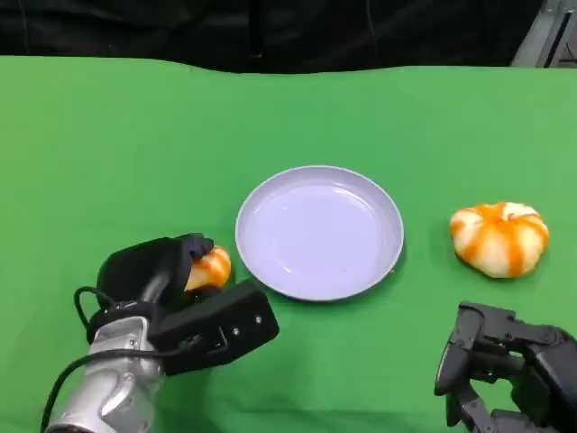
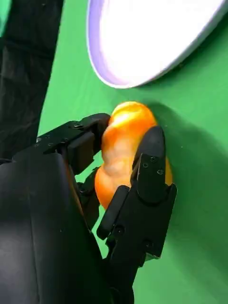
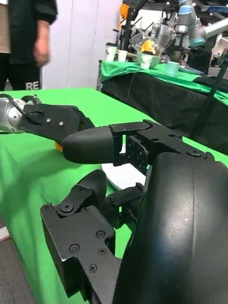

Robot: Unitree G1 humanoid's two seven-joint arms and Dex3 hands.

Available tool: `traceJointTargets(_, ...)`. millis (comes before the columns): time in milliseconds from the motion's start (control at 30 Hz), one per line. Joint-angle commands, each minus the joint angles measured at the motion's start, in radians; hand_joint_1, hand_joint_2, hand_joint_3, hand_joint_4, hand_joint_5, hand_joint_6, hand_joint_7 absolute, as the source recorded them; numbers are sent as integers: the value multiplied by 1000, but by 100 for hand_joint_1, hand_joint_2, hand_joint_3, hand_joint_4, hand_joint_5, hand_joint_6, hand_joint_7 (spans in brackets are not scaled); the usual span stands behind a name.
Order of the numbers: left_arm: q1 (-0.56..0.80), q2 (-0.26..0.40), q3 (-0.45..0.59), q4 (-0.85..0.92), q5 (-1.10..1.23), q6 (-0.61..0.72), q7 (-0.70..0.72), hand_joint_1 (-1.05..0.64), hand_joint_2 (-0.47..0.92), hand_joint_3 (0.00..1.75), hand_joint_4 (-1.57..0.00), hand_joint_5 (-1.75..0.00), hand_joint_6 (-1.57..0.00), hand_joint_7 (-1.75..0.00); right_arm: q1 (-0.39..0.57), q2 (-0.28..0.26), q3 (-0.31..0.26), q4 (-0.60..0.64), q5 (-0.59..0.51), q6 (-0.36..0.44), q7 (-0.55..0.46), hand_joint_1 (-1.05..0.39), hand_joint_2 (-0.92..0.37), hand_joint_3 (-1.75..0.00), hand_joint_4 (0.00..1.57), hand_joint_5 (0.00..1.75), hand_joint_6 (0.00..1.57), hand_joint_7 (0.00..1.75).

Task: Grasp the bread from the table and place it into the plate.

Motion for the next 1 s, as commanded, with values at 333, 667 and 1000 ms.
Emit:
traceJointTargets(333,-57,57,76,-92,-39,-212,134,-15,90,40,-66,-175,-68,-141,-4,-7,-7,0,11,-9,2,-3,-65,-107,76,175,70,154)
traceJointTargets(667,-113,-7,21,-192,-9,-177,62,-14,90,26,-73,-159,-96,-82,-2,-7,-5,-2,0,-11,-4,-2,-65,-107,76,175,70,153)
traceJointTargets(1000,-207,-87,-51,-44,6,-206,68,-11,92,14,-65,-174,-82,-115,9,-5,0,-17,-1,-3,-4,-2,-65,-106,74,175,69,154)
